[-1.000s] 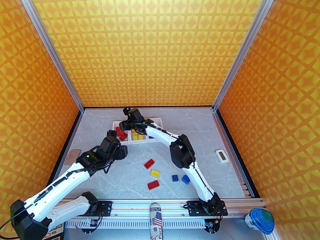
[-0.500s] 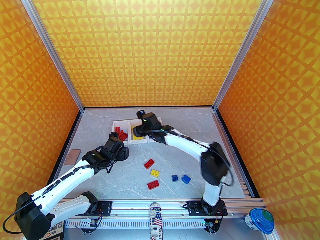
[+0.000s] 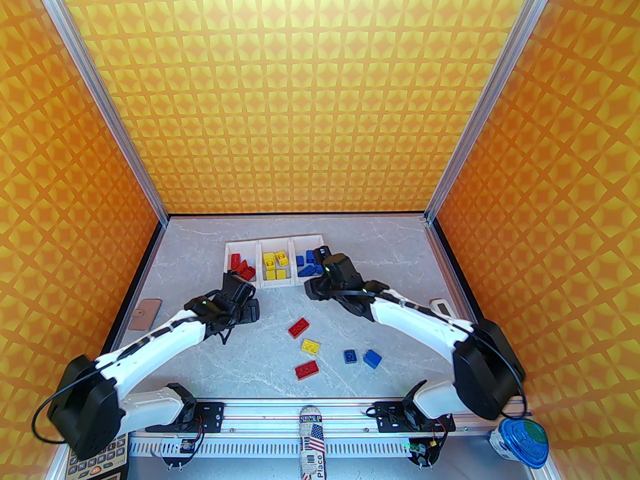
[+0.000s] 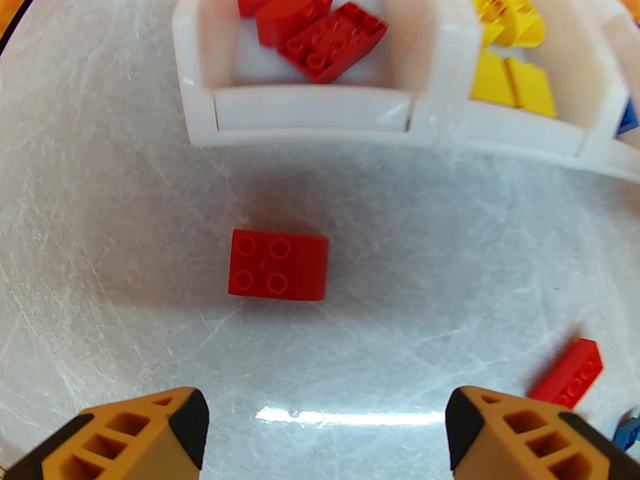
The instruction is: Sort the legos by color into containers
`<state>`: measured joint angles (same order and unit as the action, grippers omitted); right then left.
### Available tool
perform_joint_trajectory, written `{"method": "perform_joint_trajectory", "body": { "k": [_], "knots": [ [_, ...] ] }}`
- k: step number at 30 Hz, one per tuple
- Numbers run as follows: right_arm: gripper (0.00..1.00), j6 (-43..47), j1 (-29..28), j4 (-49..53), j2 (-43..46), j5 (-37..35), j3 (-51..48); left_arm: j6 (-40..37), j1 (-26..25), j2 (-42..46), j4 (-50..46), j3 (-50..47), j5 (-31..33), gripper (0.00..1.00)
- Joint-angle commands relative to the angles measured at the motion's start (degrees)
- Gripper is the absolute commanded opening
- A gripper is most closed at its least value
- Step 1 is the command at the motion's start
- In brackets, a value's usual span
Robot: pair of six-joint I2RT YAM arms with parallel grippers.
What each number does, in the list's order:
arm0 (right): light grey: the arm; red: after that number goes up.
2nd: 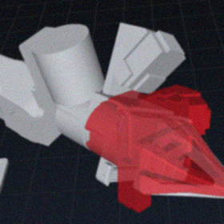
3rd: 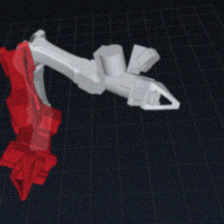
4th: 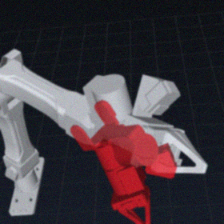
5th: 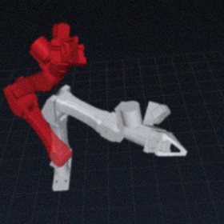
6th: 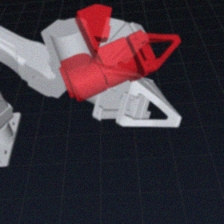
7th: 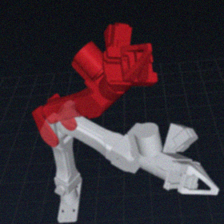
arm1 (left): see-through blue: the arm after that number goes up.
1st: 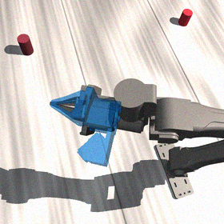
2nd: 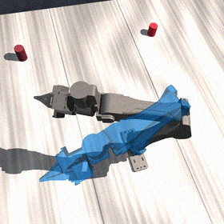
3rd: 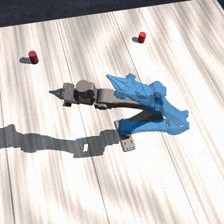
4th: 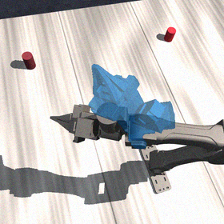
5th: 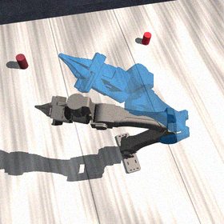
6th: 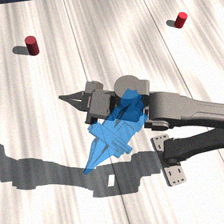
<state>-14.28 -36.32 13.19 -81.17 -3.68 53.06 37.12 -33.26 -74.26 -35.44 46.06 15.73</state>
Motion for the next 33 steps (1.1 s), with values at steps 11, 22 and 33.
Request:
{"method": "perform_joint_trajectory", "body": {
  "k": [11, 22, 33],
  "knots": [
    [0.61, 0.13, 0.63, 0.87, 2.44, -1.81, -2.6, 1.13, 3.99, -8.73, 11.35, -3.25, -6.47, 0.84],
    [0.61, 0.13, 0.63, 1.22, 3.01, -1.99, -3.31, 0.57, 7.19, -14.5, 14.9, -3.17, -7.01, 0.84],
    [0.61, 0.38, 0.63, 1.22, 2.9, -2.21, -3.31, -1.12, 10.61, -17.04, 16.43, -2.18, -7.02, 0.77]
  ]
}}
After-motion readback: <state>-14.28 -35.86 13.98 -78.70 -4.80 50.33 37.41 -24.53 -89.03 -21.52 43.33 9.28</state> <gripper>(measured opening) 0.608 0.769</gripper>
